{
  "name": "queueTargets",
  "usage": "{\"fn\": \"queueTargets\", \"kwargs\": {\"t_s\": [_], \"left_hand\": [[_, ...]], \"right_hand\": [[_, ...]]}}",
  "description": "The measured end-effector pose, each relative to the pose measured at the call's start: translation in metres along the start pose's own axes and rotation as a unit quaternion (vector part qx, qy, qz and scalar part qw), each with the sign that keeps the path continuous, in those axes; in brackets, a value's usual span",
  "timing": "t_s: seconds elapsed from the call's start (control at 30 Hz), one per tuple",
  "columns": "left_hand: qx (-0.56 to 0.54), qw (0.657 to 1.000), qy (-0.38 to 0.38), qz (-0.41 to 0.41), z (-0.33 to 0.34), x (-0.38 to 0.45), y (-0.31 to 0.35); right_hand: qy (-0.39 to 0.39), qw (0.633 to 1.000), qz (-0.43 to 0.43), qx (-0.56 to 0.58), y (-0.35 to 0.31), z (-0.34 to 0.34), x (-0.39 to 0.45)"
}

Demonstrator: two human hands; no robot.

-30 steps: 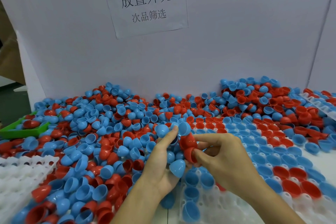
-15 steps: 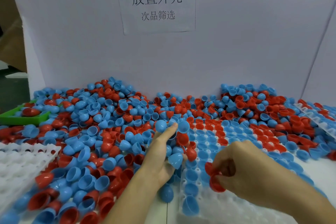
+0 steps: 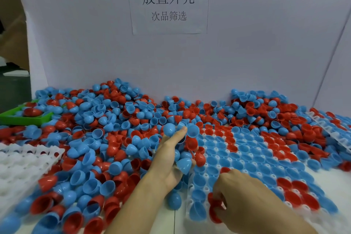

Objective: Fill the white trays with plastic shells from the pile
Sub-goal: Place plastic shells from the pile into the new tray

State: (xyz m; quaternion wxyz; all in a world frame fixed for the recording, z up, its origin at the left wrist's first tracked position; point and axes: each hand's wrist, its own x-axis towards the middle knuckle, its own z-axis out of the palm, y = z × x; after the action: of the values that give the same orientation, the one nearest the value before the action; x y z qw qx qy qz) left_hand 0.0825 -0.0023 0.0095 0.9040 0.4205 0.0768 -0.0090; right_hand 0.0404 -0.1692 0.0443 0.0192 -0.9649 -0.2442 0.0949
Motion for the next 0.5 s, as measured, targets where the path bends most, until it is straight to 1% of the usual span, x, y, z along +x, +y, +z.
{"fn": "queueTargets", "kwargs": {"t_s": [0.23, 0.3, 0.33, 0.4, 0.43, 0.5], "left_hand": [[0.005, 1.000, 0.007, -0.006, -0.001, 0.001, -0.002], [-0.001, 1.000, 0.005, -0.006, -0.001, 0.000, -0.001], [-0.004, 1.000, 0.006, -0.009, -0.001, 0.000, -0.001], [-0.005, 1.000, 0.000, -0.014, 0.000, -0.001, -0.001], [-0.002, 1.000, -0.008, -0.014, 0.000, -0.002, -0.001], [0.007, 1.000, -0.018, -0.008, 0.001, -0.003, -0.001]], "right_hand": [[0.000, 0.999, -0.031, 0.038, 0.014, -0.001, 0.003], [0.015, 0.997, -0.043, 0.067, 0.019, -0.007, 0.006], [0.039, 0.994, -0.048, 0.089, 0.021, -0.010, 0.009], [0.120, 0.981, -0.059, 0.142, 0.024, -0.019, 0.018], [0.174, 0.966, -0.066, 0.178, 0.023, -0.022, 0.025], [0.266, 0.919, -0.077, 0.280, 0.019, -0.022, 0.040]]}}
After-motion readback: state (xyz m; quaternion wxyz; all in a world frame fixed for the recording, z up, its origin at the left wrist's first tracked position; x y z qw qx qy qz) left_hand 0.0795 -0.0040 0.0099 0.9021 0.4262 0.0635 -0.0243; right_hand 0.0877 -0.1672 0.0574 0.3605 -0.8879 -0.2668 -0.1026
